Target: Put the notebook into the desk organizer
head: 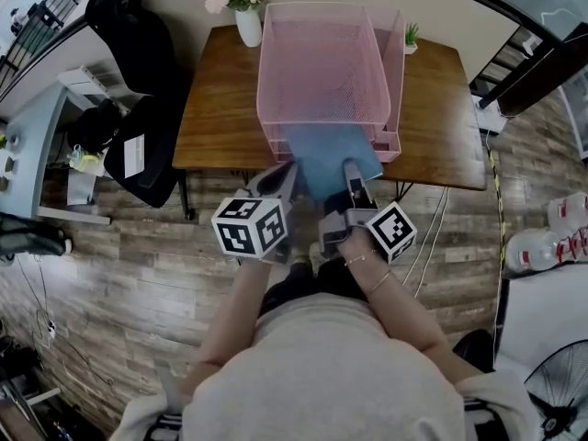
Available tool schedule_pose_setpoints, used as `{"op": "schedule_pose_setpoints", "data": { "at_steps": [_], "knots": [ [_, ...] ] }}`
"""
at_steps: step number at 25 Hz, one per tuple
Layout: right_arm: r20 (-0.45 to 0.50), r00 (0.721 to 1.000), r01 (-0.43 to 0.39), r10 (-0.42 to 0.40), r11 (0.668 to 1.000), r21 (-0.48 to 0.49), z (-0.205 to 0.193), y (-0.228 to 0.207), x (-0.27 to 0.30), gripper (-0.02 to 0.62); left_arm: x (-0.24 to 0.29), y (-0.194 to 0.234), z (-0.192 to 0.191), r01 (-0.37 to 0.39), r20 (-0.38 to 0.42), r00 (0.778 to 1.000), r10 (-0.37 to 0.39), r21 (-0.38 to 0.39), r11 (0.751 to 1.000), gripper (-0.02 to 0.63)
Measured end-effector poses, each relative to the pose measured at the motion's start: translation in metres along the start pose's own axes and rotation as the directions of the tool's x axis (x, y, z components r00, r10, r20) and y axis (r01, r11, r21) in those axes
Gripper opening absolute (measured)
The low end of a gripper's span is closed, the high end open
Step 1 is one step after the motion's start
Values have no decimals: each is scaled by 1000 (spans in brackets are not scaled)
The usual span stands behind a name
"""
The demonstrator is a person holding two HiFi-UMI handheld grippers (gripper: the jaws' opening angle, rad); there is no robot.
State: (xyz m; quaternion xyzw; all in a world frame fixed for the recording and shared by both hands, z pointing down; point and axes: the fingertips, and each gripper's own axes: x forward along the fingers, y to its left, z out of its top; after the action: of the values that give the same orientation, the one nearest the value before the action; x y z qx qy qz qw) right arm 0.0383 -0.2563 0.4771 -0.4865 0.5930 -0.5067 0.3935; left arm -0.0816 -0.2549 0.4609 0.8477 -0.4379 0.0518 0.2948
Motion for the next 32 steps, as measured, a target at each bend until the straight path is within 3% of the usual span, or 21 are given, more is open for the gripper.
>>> {"op": "schedule_pose_setpoints", "data": {
  "at_steps": [8,19,24,32],
  "knots": [
    [-19,1000,20,-19,999,46,0,-8,16,41,6,0,-5,-41,-10,999,43,125,991,11],
    [-118,993,15,-20,999,-45,-2,-10,30,73,9,-3,-9,-37,-19,999,40,101,994,11],
    [-194,981,-31,18,997,-64,-6,0,26,158,6,-2,-9,-37,-11,999,38,89,995,11],
    [-260,966,12,-14,1000,-10,-27,-2,-12,130,-3,-3,-20,-27,-29,999,28,34,999,11]
  ]
}}
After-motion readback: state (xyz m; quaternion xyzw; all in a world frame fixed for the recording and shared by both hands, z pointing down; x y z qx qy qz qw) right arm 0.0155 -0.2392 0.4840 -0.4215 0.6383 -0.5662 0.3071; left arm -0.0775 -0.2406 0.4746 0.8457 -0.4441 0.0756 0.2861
